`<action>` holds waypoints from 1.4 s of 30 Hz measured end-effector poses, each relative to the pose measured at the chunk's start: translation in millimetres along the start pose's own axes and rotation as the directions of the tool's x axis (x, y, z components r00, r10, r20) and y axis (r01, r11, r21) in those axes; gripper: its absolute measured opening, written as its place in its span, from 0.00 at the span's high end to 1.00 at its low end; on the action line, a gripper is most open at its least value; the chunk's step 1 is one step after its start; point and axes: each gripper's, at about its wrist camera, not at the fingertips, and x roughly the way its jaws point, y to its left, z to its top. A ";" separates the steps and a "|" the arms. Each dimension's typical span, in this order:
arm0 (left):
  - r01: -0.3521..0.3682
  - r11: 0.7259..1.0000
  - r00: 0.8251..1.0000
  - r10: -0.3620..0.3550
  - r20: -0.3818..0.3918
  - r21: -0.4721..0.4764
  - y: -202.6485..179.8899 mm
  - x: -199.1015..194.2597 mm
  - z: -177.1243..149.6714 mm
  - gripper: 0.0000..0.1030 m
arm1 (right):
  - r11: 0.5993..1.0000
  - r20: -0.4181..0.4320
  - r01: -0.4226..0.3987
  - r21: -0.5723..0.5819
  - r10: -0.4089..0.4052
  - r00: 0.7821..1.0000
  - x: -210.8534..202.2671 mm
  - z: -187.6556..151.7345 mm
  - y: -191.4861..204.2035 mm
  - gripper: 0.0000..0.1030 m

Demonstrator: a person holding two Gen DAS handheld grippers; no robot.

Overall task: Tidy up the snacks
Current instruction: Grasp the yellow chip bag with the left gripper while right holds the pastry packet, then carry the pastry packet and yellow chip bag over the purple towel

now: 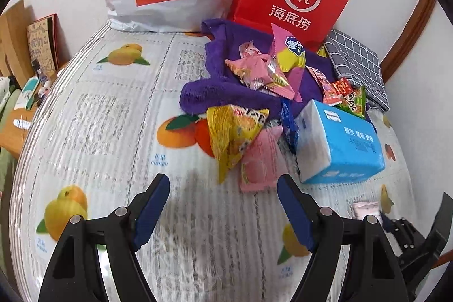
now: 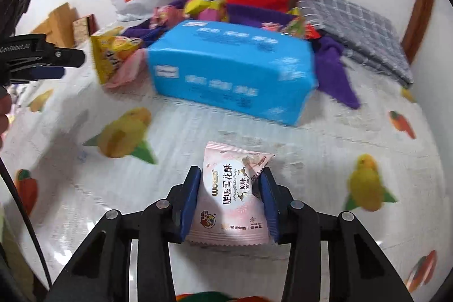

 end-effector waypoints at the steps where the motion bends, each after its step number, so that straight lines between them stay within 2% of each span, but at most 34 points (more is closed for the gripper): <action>1: -0.009 1.000 1.000 0.009 0.002 0.005 -1.5 3.2 3.1 0.25 | 1.000 0.006 0.015 0.001 -0.015 1.000 -0.4 -1.1 -4.4 0.60; 6: -0.074 0.996 0.997 0.075 -0.012 0.053 -11.1 25.5 16.2 0.27 | 0.994 0.009 0.053 0.091 -0.054 0.998 10.5 1.2 -35.2 0.58; 11: -0.083 0.995 0.996 0.084 -0.003 0.061 -16.6 44.4 23.7 0.28 | 0.988 0.006 0.031 0.152 -0.032 0.999 17.5 3.9 -50.4 0.56; 14: -0.062 0.997 0.998 0.063 -0.015 0.052 -18.6 57.1 27.7 0.31 | 0.982 0.006 0.020 0.185 -0.021 1.000 21.1 7.2 -55.3 0.56; 16: -0.026 0.999 0.999 0.027 -0.018 0.039 -18.0 60.8 29.7 0.40 | 0.981 0.006 0.018 0.194 -0.020 1.000 22.5 8.5 -56.4 0.56; 18: 0.009 1.000 1.000 -0.008 -0.020 0.026 -17.5 58.9 30.4 0.57 | 0.980 0.008 0.013 0.198 -0.015 1.000 21.5 7.2 -57.3 0.56; 21: -0.007 0.999 1.000 0.007 -0.002 0.052 -19.5 48.6 26.6 0.60 | 0.979 0.010 0.003 0.206 -0.006 1.000 21.7 7.2 -58.9 0.56; 28: 0.055 0.997 0.998 -0.055 -0.005 0.059 -17.1 14.3 -4.6 0.60 | 0.978 0.011 0.002 0.206 -0.004 1.000 22.0 7.6 -58.9 0.56; 32: 0.115 0.991 0.993 -0.114 -0.020 0.064 -21.9 -1.9 -25.9 0.60 | 0.980 0.008 0.014 0.199 -0.016 1.000 22.4 8.0 -56.8 0.56; 35: 0.124 0.986 0.992 -0.121 -0.034 0.113 -34.2 -4.3 -43.5 0.60 | 0.980 0.007 0.016 0.197 -0.018 1.000 22.4 8.1 -56.6 0.56; 37: 0.100 0.986 0.995 -0.095 -0.038 0.134 -40.7 0.4 -52.9 0.60 | 0.980 0.008 0.014 0.199 -0.015 1.000 22.1 7.9 -57.0 0.56; 42: 0.088 0.989 0.996 -0.085 -0.025 0.119 -38.4 12.9 -62.7 0.60 | 0.980 0.007 0.015 0.197 -0.017 1.000 22.1 8.2 -57.3 0.56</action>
